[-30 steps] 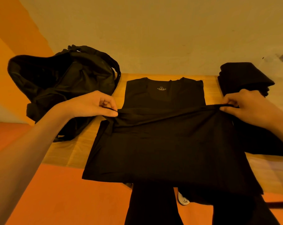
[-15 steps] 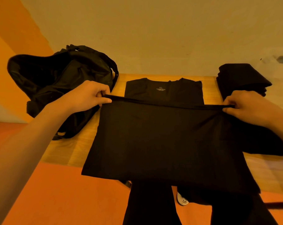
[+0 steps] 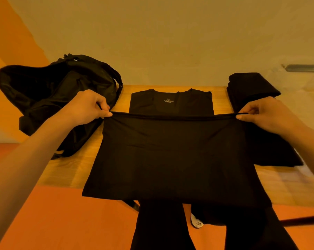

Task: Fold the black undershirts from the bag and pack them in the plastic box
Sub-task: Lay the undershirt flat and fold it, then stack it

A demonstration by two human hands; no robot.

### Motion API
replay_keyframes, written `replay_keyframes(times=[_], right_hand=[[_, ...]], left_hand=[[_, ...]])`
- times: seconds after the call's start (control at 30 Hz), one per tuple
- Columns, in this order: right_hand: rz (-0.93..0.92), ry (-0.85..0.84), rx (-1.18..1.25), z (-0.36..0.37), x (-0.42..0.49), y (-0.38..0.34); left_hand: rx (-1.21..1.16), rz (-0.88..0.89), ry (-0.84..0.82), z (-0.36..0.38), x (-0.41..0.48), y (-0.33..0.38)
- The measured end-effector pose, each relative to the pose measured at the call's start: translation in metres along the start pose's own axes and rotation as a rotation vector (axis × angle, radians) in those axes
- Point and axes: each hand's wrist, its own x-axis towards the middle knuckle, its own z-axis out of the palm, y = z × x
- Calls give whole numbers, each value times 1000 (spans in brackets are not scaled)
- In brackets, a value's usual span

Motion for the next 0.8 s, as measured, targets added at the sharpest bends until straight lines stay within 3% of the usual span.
replay_keyframes(times=[0.4,0.8], right_hand=[[-16,115,-20,0,-7,-4],[-6,188,-107,0,15,-22]], left_hand=[[21,94,192,-6,-12,13],[74,20,323,4,-4,17]])
